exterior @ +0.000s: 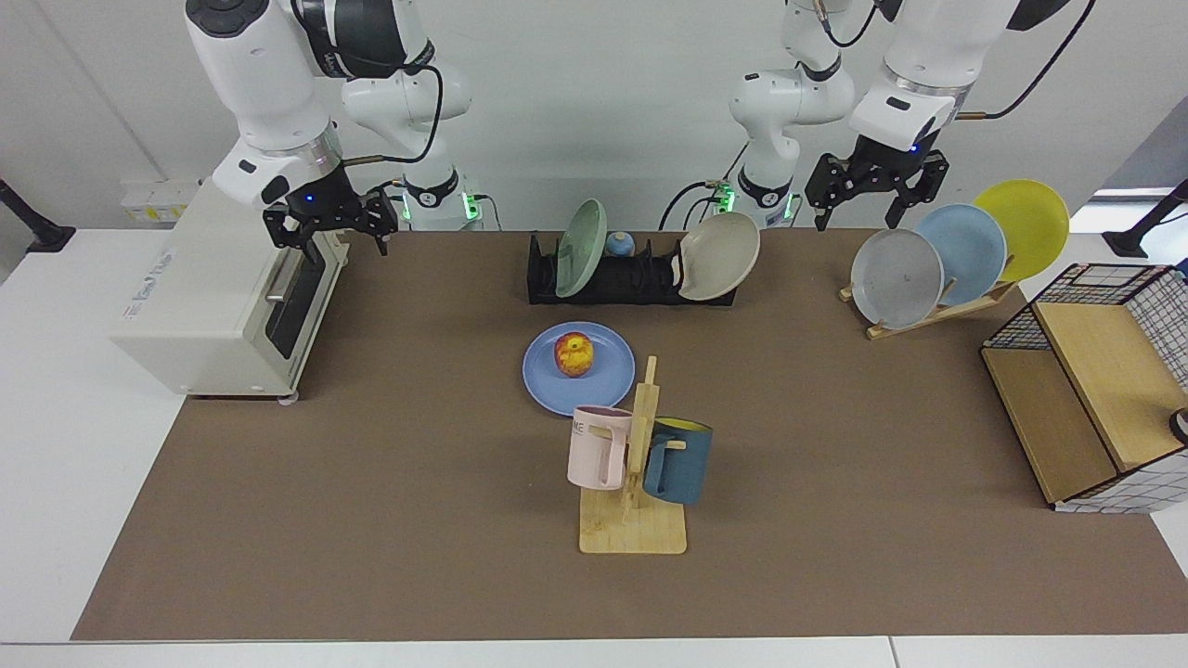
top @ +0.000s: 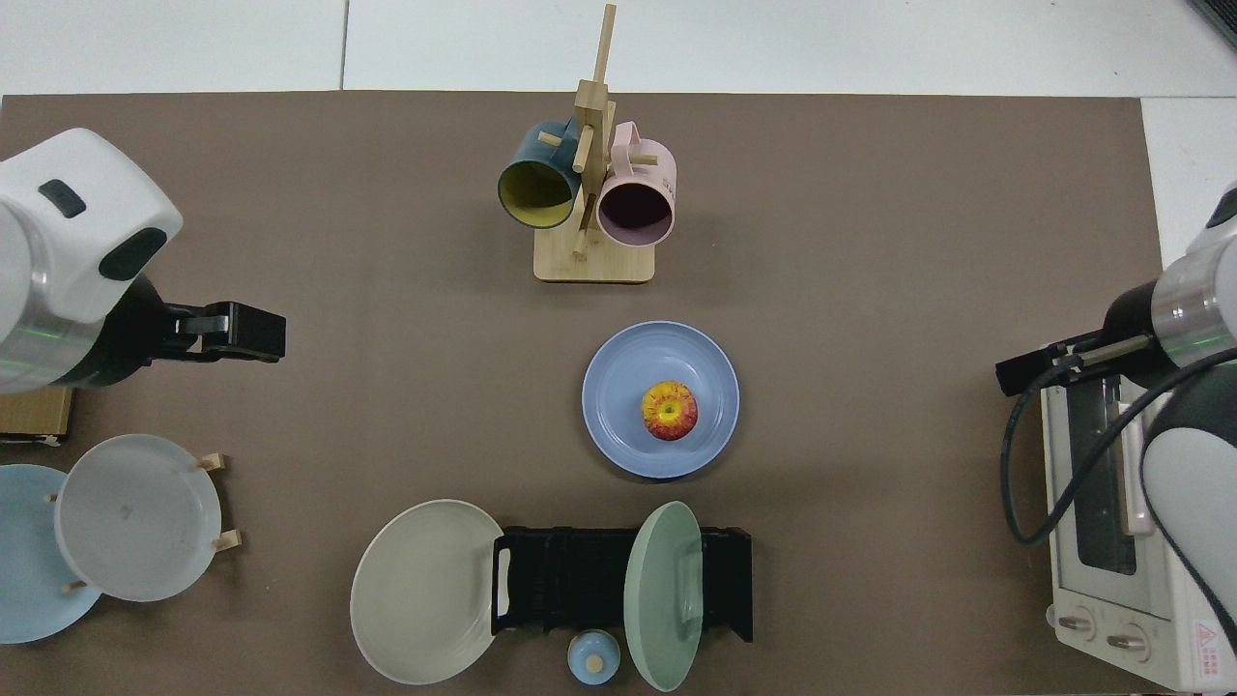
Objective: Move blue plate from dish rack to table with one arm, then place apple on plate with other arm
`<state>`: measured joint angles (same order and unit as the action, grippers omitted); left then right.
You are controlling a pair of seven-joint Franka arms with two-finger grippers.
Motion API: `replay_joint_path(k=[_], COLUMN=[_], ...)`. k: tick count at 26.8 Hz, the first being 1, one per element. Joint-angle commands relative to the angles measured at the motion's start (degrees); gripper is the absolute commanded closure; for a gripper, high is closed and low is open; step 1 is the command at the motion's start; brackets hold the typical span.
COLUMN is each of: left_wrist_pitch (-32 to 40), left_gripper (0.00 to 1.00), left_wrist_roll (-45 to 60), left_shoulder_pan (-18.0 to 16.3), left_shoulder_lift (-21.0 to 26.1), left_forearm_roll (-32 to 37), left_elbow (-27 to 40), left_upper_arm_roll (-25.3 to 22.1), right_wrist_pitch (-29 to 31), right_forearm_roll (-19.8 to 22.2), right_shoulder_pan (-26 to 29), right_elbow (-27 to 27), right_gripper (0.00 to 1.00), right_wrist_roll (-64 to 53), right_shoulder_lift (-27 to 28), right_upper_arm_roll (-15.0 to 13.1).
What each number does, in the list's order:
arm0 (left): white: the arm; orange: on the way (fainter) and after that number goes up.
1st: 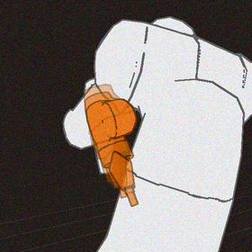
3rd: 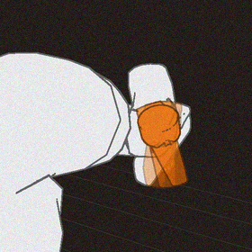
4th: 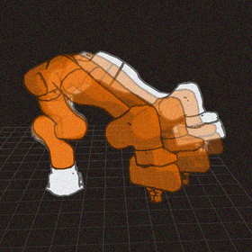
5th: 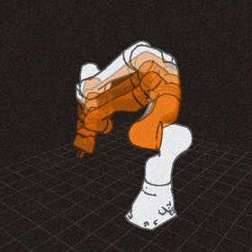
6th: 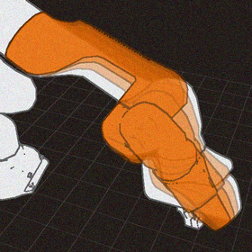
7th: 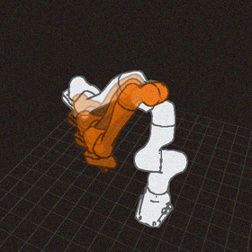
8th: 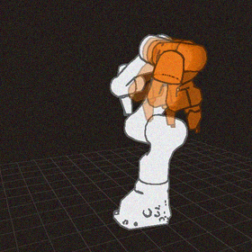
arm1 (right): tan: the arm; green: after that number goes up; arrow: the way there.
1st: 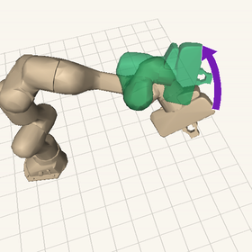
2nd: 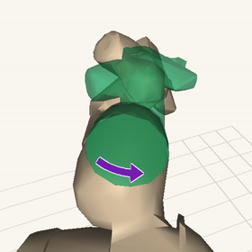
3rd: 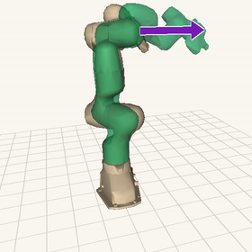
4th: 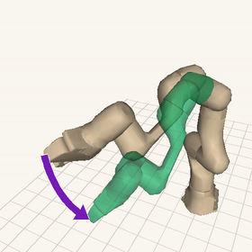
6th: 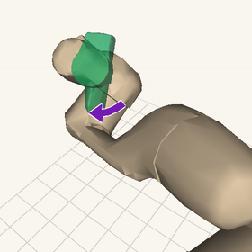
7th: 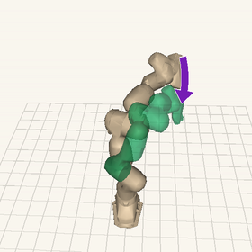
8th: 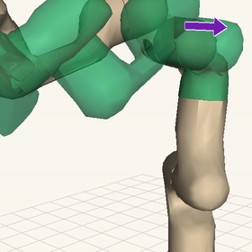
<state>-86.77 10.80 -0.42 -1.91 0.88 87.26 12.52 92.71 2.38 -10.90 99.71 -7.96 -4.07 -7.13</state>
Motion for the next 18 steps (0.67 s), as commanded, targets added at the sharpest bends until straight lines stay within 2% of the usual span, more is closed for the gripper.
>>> replay_joint_path(k=[1,8,13,18], left_wrist_pitch=[1.8,2.0,2.0,2.0], left_gripper=[0.00,0.00,0.00,0.00], left_wrist_roll=[-0.4,-0.4,-0.4,-0.4], left_shoulder_pan=[-0.3,-0.2,-0.2,-0.3], left_shoulder_lift=[0.2,0.2,0.0,-0.3], left_forearm_roll=[1.0,1.0,1.0,1.0], left_elbow=[-1.2,-1.2,-1.2,-1.2], left_upper_arm_roll=[-0.1,-0.2,-0.2,-0.3], right_wrist_pitch=[-0.5,1.4,5.0,7.2], right_forearm_roll=[0.9,0.1,-0.4,-1.1], right_shoulder_pan=[1.6,2.4,4.8,4.8], right_elbow=[-0.3,-0.2,0.3,1.0], right_gripper=[0.00,0.00,0.00,0.00], right_wrist_roll=[-2.6,-2.1,0.0,0.4], right_shoulder_lift=[-1.2,-1.2,-1.2,-1.1], right_upper_arm_roll=[0.4,0.4,0.6,0.5])
